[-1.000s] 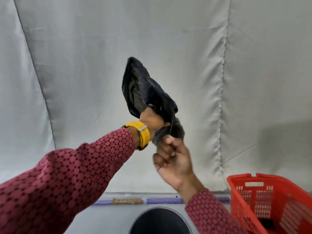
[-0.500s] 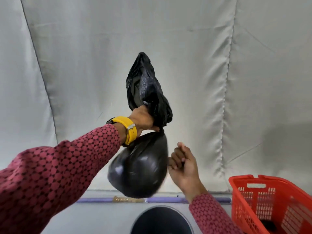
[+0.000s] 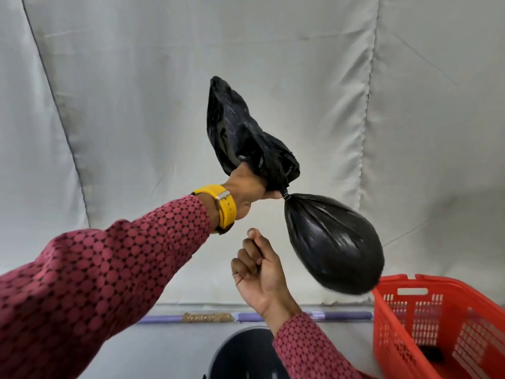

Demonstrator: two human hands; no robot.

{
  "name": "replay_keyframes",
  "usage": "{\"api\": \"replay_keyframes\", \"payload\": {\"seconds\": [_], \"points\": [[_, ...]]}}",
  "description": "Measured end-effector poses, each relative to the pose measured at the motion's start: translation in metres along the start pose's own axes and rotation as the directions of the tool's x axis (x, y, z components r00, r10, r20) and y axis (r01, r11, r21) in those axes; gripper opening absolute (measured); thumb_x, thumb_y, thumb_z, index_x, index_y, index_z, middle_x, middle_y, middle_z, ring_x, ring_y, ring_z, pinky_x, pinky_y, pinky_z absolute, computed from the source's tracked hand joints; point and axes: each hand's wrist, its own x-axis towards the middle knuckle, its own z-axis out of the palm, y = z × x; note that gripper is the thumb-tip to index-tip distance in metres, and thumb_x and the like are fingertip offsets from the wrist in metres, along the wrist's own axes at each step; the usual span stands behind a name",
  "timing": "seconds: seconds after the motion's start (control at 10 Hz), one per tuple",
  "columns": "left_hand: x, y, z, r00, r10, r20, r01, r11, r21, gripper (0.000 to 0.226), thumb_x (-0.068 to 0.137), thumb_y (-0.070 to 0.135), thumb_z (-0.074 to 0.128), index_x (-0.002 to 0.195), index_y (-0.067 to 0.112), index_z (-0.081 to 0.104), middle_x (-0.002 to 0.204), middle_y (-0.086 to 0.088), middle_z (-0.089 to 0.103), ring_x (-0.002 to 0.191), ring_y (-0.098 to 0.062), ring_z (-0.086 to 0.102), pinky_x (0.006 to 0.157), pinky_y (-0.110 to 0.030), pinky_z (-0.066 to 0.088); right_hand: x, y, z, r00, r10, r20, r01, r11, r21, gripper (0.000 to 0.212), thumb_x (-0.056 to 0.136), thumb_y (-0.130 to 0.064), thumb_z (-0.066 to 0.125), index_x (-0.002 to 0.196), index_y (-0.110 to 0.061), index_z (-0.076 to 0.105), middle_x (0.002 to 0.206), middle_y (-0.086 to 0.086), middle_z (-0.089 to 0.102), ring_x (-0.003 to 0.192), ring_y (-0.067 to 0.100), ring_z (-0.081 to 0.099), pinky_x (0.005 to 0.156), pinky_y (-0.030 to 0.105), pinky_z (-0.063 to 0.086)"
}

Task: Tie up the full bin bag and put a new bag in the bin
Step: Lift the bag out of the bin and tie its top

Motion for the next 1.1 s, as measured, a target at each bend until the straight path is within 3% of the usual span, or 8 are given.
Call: {"api": "replay_keyframes", "payload": {"seconds": [0.1,0.2,0.3,0.4,0.6,0.7,0.9,1.1], "points": [[0.002,-0.007,-0.007,1.0,-0.008,-0.01,0.008,0.997,0.077,0.036,0.09,-0.003,0.058,0.123,0.011,0.062,0.123,-0.01,0.067,0.08,-0.016,0.067,0.06,-0.024,0.062,0.005,-0.025,0.028,0.98,-0.031,0.197,-0.055,0.909,0.413,0.028,0.095,-0.006,0.039,0.113,0.009,0.055,0.066,0.025,0.059,0.055,0.035,0.061,0.057,0.033,0.054],[0.005,-0.018,-0.017,0.998,-0.047,-0.042,0.055,0.974,0.219,0.042,0.088,-0.003,0.06,0.129,0.005,0.059,0.129,-0.018,0.065,0.093,-0.026,0.071,0.074,-0.034,0.064,0.01,-0.042,0.03,0.988,-0.078,0.136,0.023,0.931,0.364,0.046,0.09,-0.018,0.068,0.123,0.01,0.053,0.078,0.03,0.066,0.072,0.043,0.067,0.061,0.03,0.05],[0.002,-0.03,-0.03,0.99,-0.099,-0.097,0.126,0.933,0.338,0.046,0.086,-0.011,0.056,0.132,-0.011,0.05,0.132,-0.028,0.06,0.104,-0.036,0.067,0.085,-0.043,0.062,-0.009,-0.044,-0.032,0.993,-0.116,-0.006,0.116,0.993,0.012,0.013,0.083,-0.021,0.07,0.087,-0.015,0.058,0.049,-0.005,0.021,0.039,0.01,0.019,0.043,0.022,0.015],[-0.003,-0.047,-0.039,0.981,-0.156,-0.116,0.192,0.875,0.444,0.046,0.08,-0.011,0.065,0.124,-0.02,0.054,0.13,-0.034,0.06,0.119,-0.046,0.061,0.098,-0.051,0.053,-0.01,-0.031,-0.023,0.984,-0.009,0.178,0.017,0.999,-0.045,0.01,0.09,-0.02,0.061,0.081,-0.015,0.059,0.051,-0.006,0.019,0.042,0.009,0.014,0.042,0.021,0.017],[-0.018,-0.079,-0.042,0.976,-0.107,-0.191,0.139,0.977,0.16,0.032,0.083,-0.008,0.063,0.111,0.007,0.069,0.112,-0.015,0.073,0.099,-0.027,0.073,0.085,-0.043,0.062,-0.01,0.055,-0.009,0.901,0.229,0.369,-0.202,0.973,-0.112,0.016,0.097,-0.025,0.058,0.082,-0.02,0.063,0.048,-0.005,0.026,0.04,0.006,0.024,0.043,0.02,0.025],[-0.035,-0.077,-0.06,0.992,-0.066,-0.112,0.068,0.997,0.019,0.028,0.093,-0.004,0.054,0.101,0.019,0.069,0.095,0.002,0.074,0.068,0.0,0.073,0.061,-0.023,0.061,0.007,0.104,-0.016,0.931,0.215,0.293,-0.221,0.975,-0.013,0.012,0.096,-0.023,0.062,0.085,-0.021,0.065,0.051,-0.004,0.026,0.04,0.007,0.026,0.043,0.021,0.028],[-0.065,-0.087,-0.118,0.984,-0.114,-0.137,0.125,0.989,0.08,0.03,0.097,0.004,0.052,0.124,0.01,0.063,0.103,-0.003,0.07,0.068,-0.004,0.068,0.055,-0.019,0.057,0.054,0.136,-0.059,0.968,0.251,0.023,-0.251,0.968,0.017,0.019,0.085,-0.035,0.074,0.091,-0.018,0.067,0.064,-0.001,0.059,0.055,0.015,0.057,0.053,0.035,0.053],[-0.109,-0.122,-0.193,0.957,-0.219,-0.192,0.269,0.919,0.289,0.025,0.089,-0.014,0.046,0.104,-0.007,0.065,0.092,-0.026,0.067,0.074,-0.027,0.065,0.059,-0.03,0.062,0.073,0.161,-0.059,0.9,0.337,0.278,-0.308,0.941,-0.143,0.019,0.093,-0.032,0.066,0.079,-0.021,0.059,0.061,-0.007,0.048,0.049,0.006,0.042,0.048,0.02,0.041]]}}
